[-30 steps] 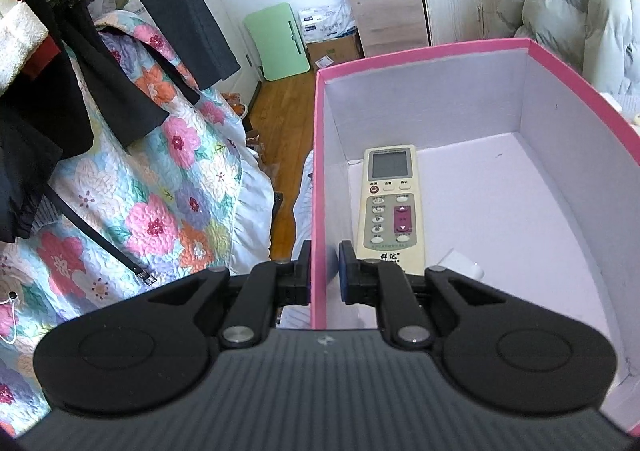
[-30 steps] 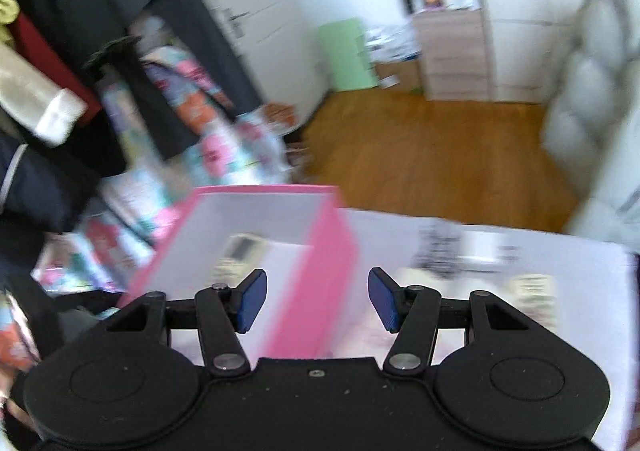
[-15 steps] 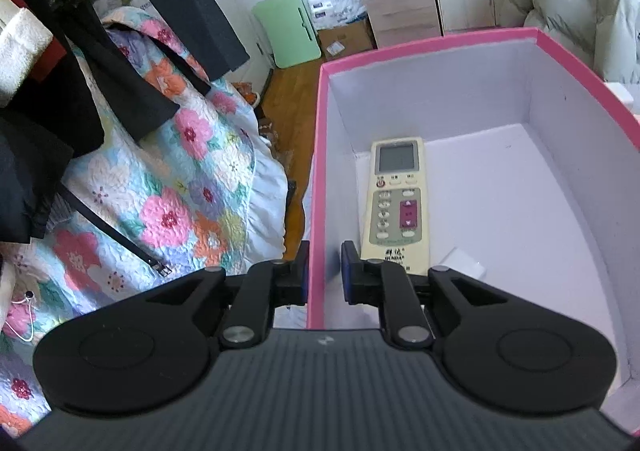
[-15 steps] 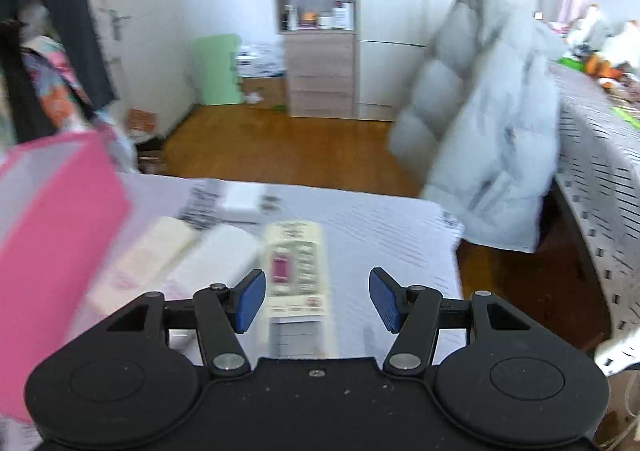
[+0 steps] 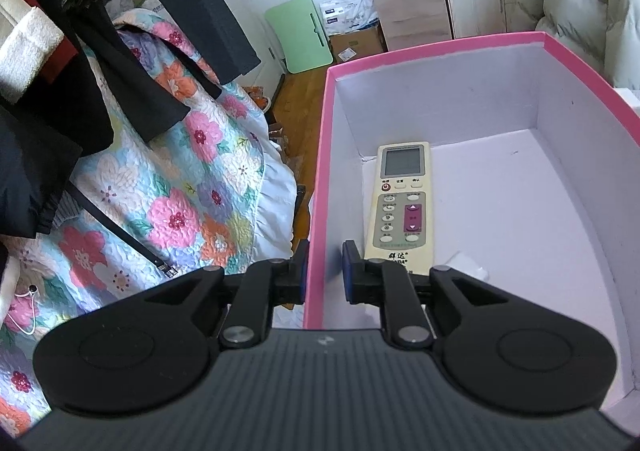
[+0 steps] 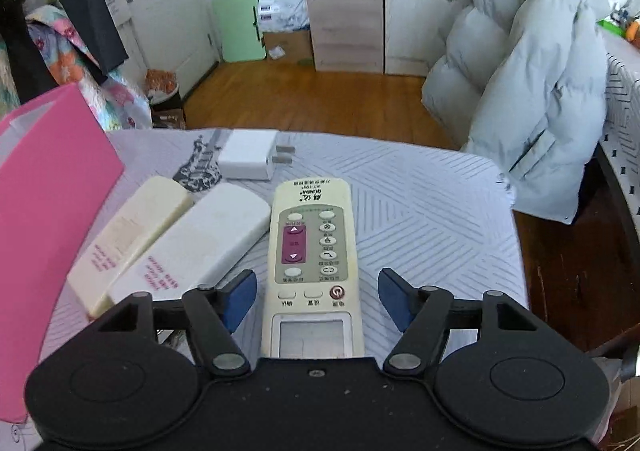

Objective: Organize rigid objects
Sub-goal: 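Place the second remote beside the first in the box with the right tool, then grasp the white OPPO charger with the right tool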

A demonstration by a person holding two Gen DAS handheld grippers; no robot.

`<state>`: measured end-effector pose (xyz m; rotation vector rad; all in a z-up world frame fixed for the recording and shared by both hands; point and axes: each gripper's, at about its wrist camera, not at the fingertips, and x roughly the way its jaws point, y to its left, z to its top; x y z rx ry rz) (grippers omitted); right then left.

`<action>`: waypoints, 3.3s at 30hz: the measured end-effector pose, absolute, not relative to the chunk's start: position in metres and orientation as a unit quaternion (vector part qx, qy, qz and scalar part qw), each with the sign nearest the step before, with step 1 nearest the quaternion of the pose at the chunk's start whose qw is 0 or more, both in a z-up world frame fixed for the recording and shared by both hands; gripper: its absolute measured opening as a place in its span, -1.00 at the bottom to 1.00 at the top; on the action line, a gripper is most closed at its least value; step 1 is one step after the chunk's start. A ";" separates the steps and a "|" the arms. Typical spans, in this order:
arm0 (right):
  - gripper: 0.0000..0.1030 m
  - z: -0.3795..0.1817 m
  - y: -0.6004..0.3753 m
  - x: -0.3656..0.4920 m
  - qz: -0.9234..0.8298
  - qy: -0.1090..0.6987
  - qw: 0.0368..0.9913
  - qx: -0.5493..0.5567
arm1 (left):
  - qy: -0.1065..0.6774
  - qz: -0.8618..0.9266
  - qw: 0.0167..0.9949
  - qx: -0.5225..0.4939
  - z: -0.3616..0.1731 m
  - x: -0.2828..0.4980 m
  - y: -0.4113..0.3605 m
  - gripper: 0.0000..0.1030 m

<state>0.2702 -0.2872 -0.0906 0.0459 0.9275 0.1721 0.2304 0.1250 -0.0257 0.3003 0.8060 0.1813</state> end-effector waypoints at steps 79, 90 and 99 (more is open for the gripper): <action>0.29 0.045 -0.125 0.236 0.289 0.357 0.885 0.072 | 0.373 0.076 0.919 0.101 -0.028 0.228 0.140 -0.77; 0.32 -0.005 -0.202 0.195 0.260 0.408 0.870 0.090 | 0.366 0.077 0.921 0.103 -0.027 0.225 0.139 -0.77; 0.47 -0.063 -0.205 0.192 0.170 0.463 0.861 0.123 | 0.366 0.078 0.921 0.111 -0.027 0.226 0.138 -0.76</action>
